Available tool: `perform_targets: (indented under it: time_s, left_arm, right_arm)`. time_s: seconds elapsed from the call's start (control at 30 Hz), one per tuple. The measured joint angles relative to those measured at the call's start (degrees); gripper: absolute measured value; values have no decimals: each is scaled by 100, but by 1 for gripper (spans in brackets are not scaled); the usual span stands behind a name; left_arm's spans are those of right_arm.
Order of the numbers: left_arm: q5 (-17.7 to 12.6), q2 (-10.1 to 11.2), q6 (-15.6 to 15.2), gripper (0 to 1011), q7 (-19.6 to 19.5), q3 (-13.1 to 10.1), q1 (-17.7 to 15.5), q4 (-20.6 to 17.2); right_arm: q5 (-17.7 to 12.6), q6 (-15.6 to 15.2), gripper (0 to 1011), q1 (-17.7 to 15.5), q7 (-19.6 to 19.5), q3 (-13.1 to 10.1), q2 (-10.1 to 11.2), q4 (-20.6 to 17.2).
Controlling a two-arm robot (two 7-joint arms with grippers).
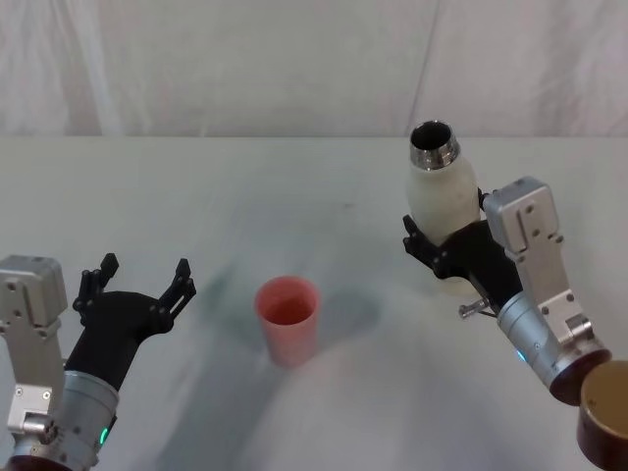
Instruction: Grasp the thermos with one hand and pour water into the cup lid.
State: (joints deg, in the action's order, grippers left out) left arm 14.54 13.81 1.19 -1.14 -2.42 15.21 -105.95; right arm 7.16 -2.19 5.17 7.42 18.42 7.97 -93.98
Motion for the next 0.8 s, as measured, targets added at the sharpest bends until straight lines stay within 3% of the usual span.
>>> perform_targets:
  time_s: [0.37, 0.8]
  left_arm:
    - [0, 0, 0, 1001, 0, 0, 0, 0]
    - [0, 0, 0, 1001, 0, 0, 0, 0]
  right_arm:
    - [790, -4, 960, -73, -137, 160, 136, -117]
    - [2148, -201, 960, 104, -405, 520, 251, -26]
